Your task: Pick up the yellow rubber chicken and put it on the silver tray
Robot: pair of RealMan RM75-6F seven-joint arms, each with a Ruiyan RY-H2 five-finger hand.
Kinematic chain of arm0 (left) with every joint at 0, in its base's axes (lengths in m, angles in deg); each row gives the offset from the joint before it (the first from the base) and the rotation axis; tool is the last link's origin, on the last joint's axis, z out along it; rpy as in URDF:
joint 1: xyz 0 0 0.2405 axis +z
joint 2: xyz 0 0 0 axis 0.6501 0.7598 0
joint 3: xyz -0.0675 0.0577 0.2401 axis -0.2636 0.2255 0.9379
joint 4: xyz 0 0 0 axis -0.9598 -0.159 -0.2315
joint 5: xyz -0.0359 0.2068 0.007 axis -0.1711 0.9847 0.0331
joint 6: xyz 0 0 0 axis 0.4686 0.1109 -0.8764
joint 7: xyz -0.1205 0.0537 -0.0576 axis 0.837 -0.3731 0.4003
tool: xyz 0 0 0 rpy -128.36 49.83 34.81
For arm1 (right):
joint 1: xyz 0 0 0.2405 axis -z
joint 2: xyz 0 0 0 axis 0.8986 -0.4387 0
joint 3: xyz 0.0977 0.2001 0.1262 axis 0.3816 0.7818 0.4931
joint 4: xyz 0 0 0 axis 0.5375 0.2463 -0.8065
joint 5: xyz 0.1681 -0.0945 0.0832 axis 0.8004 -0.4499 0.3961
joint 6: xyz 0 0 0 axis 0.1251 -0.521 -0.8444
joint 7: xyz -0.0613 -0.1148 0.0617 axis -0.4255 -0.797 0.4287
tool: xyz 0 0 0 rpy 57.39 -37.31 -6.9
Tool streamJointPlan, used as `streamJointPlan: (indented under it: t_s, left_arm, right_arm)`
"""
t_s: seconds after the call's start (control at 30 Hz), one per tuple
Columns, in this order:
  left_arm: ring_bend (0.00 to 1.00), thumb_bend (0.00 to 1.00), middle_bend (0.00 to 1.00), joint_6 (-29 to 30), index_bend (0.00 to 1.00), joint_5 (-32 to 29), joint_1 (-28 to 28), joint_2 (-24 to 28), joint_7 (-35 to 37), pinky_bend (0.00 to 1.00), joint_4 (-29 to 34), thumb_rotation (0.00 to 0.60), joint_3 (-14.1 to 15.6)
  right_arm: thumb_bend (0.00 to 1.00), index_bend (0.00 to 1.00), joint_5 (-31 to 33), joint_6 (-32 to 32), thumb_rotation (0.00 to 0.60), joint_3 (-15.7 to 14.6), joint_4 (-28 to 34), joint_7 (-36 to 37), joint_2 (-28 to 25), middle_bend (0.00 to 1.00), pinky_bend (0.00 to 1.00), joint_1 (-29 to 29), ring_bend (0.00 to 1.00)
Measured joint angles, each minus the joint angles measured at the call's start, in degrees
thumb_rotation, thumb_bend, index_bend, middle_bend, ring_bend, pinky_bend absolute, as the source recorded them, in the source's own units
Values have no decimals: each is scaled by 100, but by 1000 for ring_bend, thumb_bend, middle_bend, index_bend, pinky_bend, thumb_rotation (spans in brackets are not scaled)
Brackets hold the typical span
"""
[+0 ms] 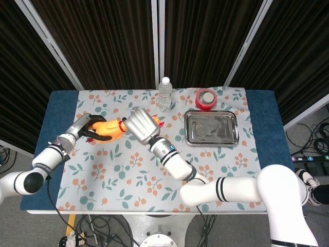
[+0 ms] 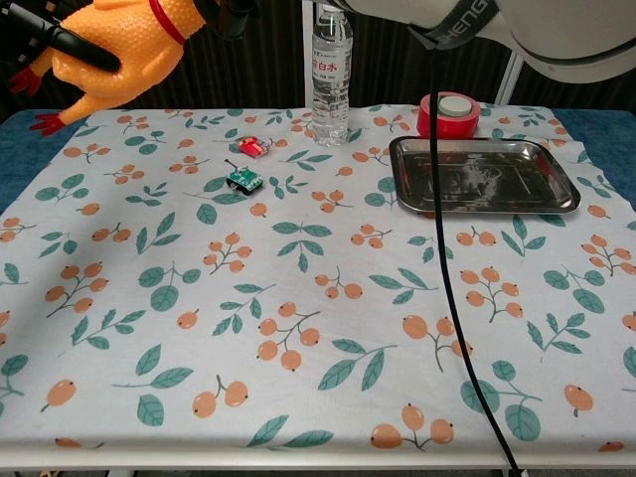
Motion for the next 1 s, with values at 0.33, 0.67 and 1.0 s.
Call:
streamJointPlan:
  t_s: [0.33,0.67,1.0]
  left_arm:
    - [346,0,341,170,225,-248,22,-12,-347,541,146,486,-5]
    - [222,0,214,-285,157,407,482,179,78,450,219,508,-444]
    - [733,0,814,-102,773,175,425,-47,-16,701,-17,598,-396]
  right_arm:
    - [729,755,9,-7,600,-29,-70,-16,-6,705,791,3,628]
    - [729,755,28,-14,600,-50,-147,-19,29,705,792,18,629]
    - [729,753,8,-3,600,-28,-8,-9,-11,705,799,12,631]
